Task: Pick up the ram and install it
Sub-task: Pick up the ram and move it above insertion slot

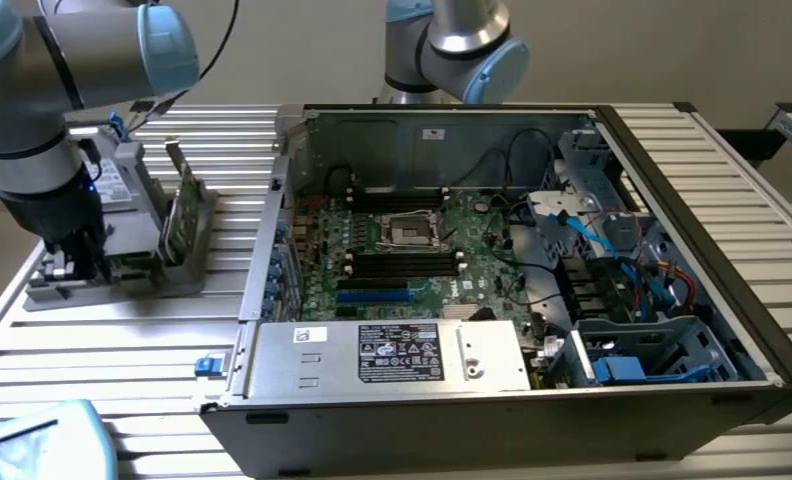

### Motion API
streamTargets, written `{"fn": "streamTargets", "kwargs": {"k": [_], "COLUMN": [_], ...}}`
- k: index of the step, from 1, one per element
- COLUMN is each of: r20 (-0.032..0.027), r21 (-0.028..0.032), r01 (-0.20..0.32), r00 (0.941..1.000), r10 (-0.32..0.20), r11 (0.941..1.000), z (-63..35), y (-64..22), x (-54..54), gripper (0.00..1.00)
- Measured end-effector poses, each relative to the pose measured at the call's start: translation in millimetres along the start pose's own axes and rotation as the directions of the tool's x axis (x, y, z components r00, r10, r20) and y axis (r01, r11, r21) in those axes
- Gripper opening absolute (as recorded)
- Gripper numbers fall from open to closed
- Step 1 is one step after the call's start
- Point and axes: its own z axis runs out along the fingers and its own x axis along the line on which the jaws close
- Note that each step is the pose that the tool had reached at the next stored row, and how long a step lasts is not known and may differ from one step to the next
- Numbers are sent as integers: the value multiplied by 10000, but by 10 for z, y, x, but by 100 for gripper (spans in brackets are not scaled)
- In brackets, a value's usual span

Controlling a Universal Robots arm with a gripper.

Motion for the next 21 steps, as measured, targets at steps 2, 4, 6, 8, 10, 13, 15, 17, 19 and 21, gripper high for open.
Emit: {"fn": "streamTargets", "kwargs": {"k": [2,4,6,8,10,13,15,17,19,21], "r20": [-20,-40,-63,-88,-113,-160,-192,-222,-248,-252], "r21": [-11,-21,-31,-40,-48,-64,-75,-81,-90,-91], "r01": [-4,-7,-11,-15,-18,-27,-33,-39,-43,-46], "r00": [10000,10000,10000,10000,9999,9999,9998,9997,9997,9997], "r10": [4,7,11,14,18,26,32,37,41,44], "r11": [10000,10000,10000,10000,10000,10000,10000,10000,9999,9999], "z": [-14,-28,-39,-47,-53,-59,-63,-64,-66,-67], "y": [-2,-3,-5,-6,-8,-9,-10,-13,-15,-19], "x": [0,-1,-1,-1,-1,-1,-1,-1,0,-2], "gripper": [14,14,14,14,14,14,14,14,14,14]}}
